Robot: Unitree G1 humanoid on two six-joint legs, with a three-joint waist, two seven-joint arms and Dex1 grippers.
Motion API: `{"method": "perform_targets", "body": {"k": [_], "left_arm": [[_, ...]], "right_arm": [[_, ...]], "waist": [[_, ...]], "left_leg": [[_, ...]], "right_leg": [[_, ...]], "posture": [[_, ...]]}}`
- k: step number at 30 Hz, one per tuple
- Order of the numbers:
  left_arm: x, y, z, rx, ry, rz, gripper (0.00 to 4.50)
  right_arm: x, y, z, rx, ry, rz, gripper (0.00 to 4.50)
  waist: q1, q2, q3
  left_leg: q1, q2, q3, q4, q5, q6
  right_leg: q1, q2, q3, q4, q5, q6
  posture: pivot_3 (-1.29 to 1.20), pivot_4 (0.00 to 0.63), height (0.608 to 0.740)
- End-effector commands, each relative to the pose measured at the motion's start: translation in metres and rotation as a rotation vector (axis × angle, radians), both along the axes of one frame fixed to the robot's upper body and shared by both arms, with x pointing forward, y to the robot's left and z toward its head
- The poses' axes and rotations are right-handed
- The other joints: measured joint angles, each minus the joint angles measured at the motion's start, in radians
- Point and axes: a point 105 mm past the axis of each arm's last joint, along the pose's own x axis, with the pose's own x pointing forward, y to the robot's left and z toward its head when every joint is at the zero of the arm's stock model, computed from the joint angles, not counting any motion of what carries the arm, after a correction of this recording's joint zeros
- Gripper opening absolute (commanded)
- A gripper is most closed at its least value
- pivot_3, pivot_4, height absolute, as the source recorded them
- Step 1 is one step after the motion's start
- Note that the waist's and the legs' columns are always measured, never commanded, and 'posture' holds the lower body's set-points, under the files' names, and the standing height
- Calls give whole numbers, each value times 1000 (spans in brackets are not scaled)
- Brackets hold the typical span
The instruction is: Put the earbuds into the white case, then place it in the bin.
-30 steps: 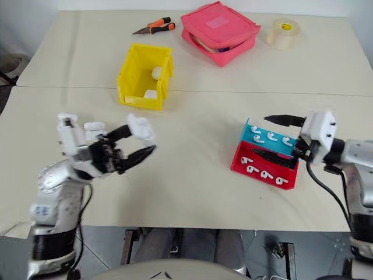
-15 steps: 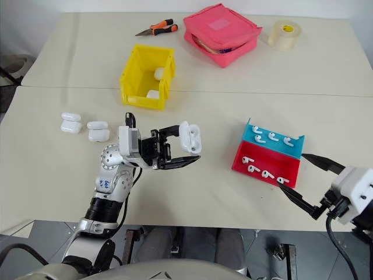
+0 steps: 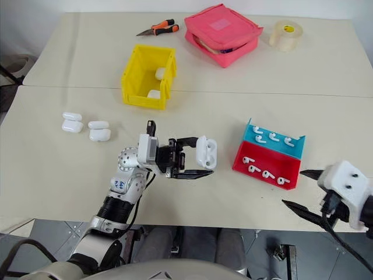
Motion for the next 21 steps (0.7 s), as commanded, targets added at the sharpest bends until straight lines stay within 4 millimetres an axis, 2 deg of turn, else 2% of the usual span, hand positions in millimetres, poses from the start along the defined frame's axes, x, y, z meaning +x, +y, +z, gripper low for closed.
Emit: {"method": "perform_targets", "body": {"k": [1, 11, 16, 19, 21], "left_arm": [[-2, -8, 8, -30, -30, -10, 2709], [-7, -13, 7, -40, -30, -12, 2709], [-6, -14, 8, -47, -27, 1, 2709], [-7, -13, 7, -47, -25, 6, 2709], [-6, -13, 7, -48, -23, 9, 2709]], "right_arm": [[8, 4, -4, -50, 55, -1, 4500], [32, 0, -19, -271, 89, 108, 4500], [43, -1, -25, -315, 71, 130, 4500], [47, 1, -27, -328, 68, 151, 3884], [48, 1, -29, -340, 70, 165, 3207]], "waist": [[4, 0, 0], [3, 0, 0], [3, 0, 0], [3, 0, 0], [4, 0, 0]], "left_leg": [[0, 0, -1, 0, 0, 0], [-2, -1, -1, 1, 0, 0], [-2, -1, -1, 1, 0, 0], [-2, -1, -2, 1, 0, 0], [-2, -1, -2, 1, 0, 0]], "right_leg": [[0, 0, -1, 0, 0, 0], [0, -1, -3, 0, 0, 0], [0, 0, -3, -1, 0, 0], [0, 0, -3, -1, 0, 1], [0, 0, -3, -1, 0, 1]], "posture": [[0, 150, 740], [0, 150, 740], [0, 150, 740], [0, 150, 740], [0, 150, 740]]}}
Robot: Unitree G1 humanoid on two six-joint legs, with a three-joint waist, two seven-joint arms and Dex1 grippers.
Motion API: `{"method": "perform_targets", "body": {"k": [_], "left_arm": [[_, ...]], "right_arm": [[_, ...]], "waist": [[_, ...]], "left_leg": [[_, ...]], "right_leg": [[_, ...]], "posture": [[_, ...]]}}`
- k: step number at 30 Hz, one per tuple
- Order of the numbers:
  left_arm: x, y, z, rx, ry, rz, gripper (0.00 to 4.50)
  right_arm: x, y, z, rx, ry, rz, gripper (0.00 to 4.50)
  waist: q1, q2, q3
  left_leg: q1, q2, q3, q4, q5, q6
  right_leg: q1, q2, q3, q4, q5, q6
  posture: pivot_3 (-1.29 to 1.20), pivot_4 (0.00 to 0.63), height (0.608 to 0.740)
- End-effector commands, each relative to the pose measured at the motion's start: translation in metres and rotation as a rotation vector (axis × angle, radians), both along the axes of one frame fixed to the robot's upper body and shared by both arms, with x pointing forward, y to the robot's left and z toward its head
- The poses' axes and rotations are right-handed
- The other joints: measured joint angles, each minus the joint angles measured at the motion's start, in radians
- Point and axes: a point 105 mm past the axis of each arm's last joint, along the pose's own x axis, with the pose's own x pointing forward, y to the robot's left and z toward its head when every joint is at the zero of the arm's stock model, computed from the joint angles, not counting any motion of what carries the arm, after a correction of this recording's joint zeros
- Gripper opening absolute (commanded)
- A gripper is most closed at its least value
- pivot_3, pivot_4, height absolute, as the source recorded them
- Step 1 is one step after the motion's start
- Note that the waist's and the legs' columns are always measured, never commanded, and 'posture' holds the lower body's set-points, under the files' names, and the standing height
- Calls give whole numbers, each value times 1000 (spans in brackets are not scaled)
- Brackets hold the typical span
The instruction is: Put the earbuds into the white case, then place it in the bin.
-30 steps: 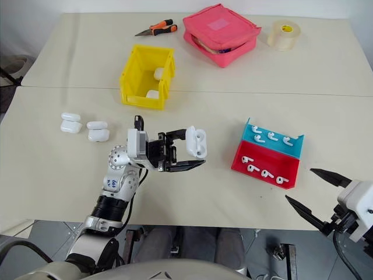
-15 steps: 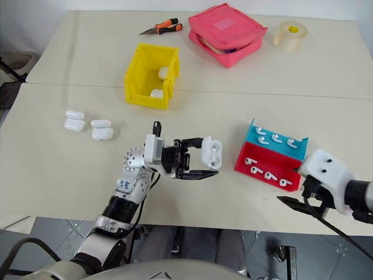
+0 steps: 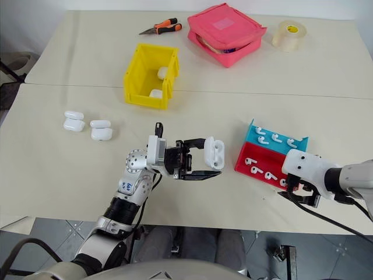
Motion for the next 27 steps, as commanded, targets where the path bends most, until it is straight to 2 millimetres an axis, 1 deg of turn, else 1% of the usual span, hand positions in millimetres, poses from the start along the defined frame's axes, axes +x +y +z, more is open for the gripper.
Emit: {"method": "perform_targets", "body": {"k": [1, 4, 17, 26, 27], "left_arm": [[-4, -2, 6, -22, -34, 1, 2709], [-3, -1, 7, -22, -33, 5, 2709], [1, 0, 8, -24, -34, 11, 2709], [1, -1, 9, -24, -34, 9, 2709], [1, -1, 9, -24, -34, 9, 2709]], "right_arm": [[3, 0, 2, -27, -11, 32, 2858], [3, 1, 1, -35, -5, 50, 1815], [1, -3, 0, -129, 16, 160, 1815], [2, 0, -1, -110, 12, 160, 1815], [2, 0, -1, -109, 12, 160, 1633]], "waist": [[0, 0, 0], [-1, 0, 0], [-1, 0, 0], [-1, 0, 0], [-1, 0, 0]], "left_leg": [[0, 0, 0, 0, 0, 0], [0, 0, 0, 0, 0, 0], [0, 0, 0, 0, 0, 0], [0, 0, 0, 1, 0, 0], [0, 0, 0, 1, 0, 0]], "right_leg": [[0, 0, 0, 0, 0, 0], [0, 0, 0, 0, 0, 0], [0, 0, 0, 0, 0, 0], [0, 0, 0, 0, 0, 0], [0, 0, 0, 0, 0, 0]], "posture": [[0, 150, 740], [0, 150, 740], [0, 150, 740], [0, 150, 740], [0, 150, 740]]}}
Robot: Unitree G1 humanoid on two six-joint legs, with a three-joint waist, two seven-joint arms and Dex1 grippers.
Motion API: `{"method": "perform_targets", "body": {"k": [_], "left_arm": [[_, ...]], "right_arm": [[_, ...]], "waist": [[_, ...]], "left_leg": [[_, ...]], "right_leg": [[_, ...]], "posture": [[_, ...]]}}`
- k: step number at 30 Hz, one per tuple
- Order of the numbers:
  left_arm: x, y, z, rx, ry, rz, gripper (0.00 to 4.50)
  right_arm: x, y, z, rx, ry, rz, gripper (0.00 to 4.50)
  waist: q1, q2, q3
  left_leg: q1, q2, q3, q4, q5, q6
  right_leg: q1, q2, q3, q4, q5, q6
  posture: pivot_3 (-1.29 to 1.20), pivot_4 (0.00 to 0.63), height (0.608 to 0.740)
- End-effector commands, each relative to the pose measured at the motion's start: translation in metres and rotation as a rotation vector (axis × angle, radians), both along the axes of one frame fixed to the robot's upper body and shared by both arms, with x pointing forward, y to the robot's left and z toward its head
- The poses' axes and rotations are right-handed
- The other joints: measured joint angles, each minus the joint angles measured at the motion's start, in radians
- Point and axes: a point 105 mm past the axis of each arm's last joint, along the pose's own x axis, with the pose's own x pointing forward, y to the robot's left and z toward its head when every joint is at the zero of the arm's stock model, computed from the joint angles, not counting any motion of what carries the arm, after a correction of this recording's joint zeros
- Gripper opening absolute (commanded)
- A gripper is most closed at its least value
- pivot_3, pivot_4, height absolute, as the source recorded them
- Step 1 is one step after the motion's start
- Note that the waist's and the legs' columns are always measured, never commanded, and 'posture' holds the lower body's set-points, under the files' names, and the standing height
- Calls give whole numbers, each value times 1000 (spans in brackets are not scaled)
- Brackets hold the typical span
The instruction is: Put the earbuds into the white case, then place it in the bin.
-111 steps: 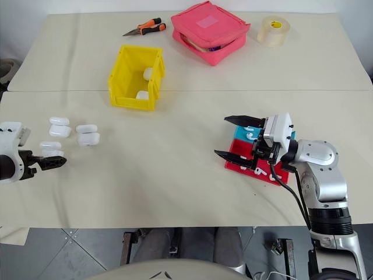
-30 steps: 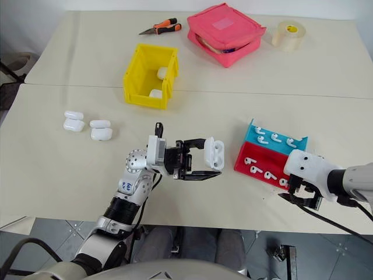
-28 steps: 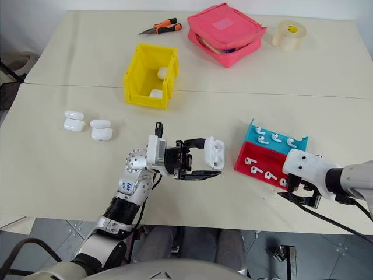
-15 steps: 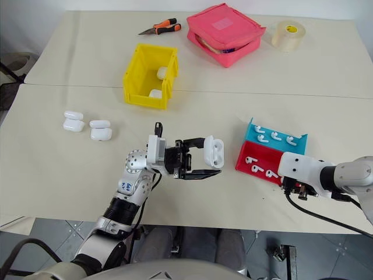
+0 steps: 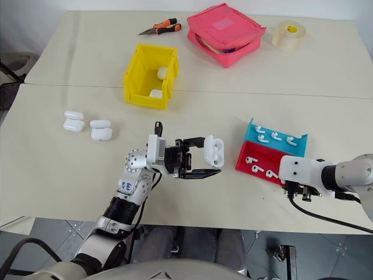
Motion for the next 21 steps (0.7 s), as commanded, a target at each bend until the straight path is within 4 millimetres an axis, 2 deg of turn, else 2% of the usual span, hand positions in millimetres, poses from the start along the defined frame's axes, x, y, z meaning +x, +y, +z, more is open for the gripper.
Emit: {"method": "perform_targets", "body": {"k": [1, 5, 11, 14, 18, 21], "left_arm": [[-1, -1, 8, -24, -34, -3, 2709], [-1, -1, 8, -23, -33, -3, 2709], [-1, -2, 7, -21, -32, -7, 2709], [-2, -4, 7, -21, -34, -14, 2709], [2, -3, 7, -25, -28, -10, 2709], [3, -2, 6, -19, -17, -25, 2709]], "right_arm": [[0, 3, 0, 8, -1, 4, 1426], [0, 5, -1, 23, -2, -3, 528], [-1, 6, -1, 39, -4, -22, 528], [-5, 3, 5, 81, -17, -71, 528], [-10, 21, 29, 294, -96, -28, 528], [-13, 30, 45, 465, -222, -26, 528]], "waist": [[0, 0, 0], [-1, 0, 0], [-3, 0, 0], [-2, 0, 0], [5, 0, 0], [4, -1, 0]], "left_leg": [[0, 0, 0, 0, 0, 0], [0, 0, 0, 1, 0, 0], [0, 0, 0, 1, 0, 0], [0, 0, 0, 1, 0, 0], [0, 0, 0, 1, 0, 0], [0, 0, 0, 1, 0, 0]], "right_leg": [[0, 0, 0, 0, 0, 0], [0, 0, 0, 0, 0, 0], [0, 0, 0, 0, 0, 0], [0, 0, 0, 1, 0, 0], [0, 0, 0, 0, 0, 0], [0, 0, 0, 1, 0, 1]], "posture": [[0, 150, 740], [0, 150, 740], [0, 150, 740], [0, 150, 740], [0, 150, 740], [0, 150, 740]]}}
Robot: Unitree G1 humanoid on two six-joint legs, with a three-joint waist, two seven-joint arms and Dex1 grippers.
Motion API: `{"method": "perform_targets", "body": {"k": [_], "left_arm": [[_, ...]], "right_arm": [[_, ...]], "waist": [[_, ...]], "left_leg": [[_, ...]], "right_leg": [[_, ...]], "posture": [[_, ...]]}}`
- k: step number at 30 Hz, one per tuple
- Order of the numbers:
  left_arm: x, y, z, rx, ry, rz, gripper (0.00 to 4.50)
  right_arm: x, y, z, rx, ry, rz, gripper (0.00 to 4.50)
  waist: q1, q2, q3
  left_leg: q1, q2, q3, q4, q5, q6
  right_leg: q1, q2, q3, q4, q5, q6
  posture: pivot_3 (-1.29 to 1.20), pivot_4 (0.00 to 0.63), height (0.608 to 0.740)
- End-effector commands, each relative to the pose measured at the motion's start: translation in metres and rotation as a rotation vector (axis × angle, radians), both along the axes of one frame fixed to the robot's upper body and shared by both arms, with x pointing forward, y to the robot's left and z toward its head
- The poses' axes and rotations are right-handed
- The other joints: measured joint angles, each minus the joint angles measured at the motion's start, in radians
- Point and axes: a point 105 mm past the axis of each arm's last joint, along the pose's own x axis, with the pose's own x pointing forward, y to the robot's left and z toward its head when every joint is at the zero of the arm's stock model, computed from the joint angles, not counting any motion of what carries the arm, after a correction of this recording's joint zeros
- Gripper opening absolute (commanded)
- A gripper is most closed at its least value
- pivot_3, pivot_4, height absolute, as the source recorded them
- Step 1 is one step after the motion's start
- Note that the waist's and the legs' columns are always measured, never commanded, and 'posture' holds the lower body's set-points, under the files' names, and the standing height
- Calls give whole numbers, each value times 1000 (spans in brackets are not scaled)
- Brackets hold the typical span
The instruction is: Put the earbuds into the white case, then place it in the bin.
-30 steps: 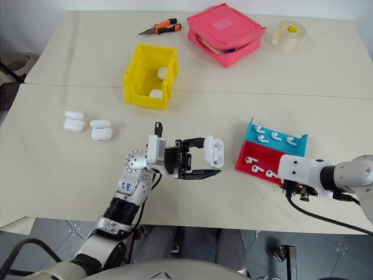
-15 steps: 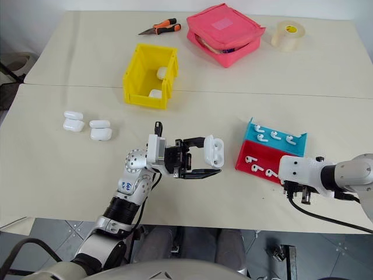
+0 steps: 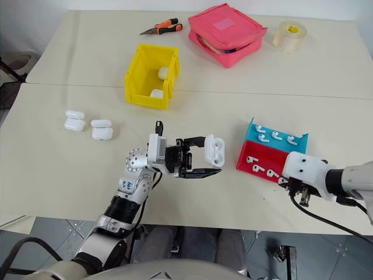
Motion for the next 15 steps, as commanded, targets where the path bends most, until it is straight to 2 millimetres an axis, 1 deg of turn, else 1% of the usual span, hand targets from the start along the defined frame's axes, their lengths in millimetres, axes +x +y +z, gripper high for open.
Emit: {"method": "perform_targets", "body": {"k": [1, 3, 5, 7, 9, 11, 13, 15], "left_arm": [[1, 0, 9, -22, -22, -22, 2709], [4, 1, 10, -20, -17, -21, 2709], [9, 2, 12, -18, -1, -17, 2709], [11, 5, 13, -12, 5, -20, 2709], [11, 6, 13, 3, 6, -30, 2709], [11, 8, 14, -1, 15, -38, 2709], [11, 10, 14, 7, 22, -45, 2709], [12, 11, 14, 19, 26, -46, 2709]], "right_arm": [[-5, 16, 28, 192, -179, 24, 528], [-8, 26, 36, 302, -240, 26, 528], [-8, 39, 45, 451, -318, 7, 528], [-8, 50, 50, 543, -351, 3, 528], [-11, 64, 57, 640, -408, 37, 528], [-11, 84, 62, 763, -435, 72, 528], [-10, 100, 69, 872, -468, 104, 528], [-9, 107, 73, 923, -487, 118, 528]], "waist": [[1, 0, 0], [0, 0, 0], [-2, 0, 0], [-3, 0, 0], [-4, 1, 0], [-8, 0, -1], [-13, 1, -1], [-18, 1, -1]], "left_leg": [[0, 0, 0, 0, 0, 0], [0, 0, 0, 0, 0, 0], [0, 0, 0, 0, 0, 0], [0, 1, 0, 0, 0, 0], [1, 0, 0, 0, 0, 0], [1, 1, 0, 0, 0, 0], [1, 1, 0, 0, 0, 0], [1, 1, -1, 0, 0, -1]], "right_leg": [[0, 0, 0, 0, 0, 0], [0, 0, 0, 0, 0, 0], [0, 0, 0, 0, 0, 0], [0, 1, 0, 1, 0, 0], [0, 1, 1, 1, 0, 0], [0, 1, 0, 1, 0, 0], [0, 1, 1, 1, 0, 0], [0, 1, 1, 2, 0, 0]], "posture": [[0, 150, 740], [0, 150, 740], [0, 150, 740], [0, 150, 740], [0, 150, 740], [0, 150, 740], [0, 150, 740], [0, 150, 740]]}}
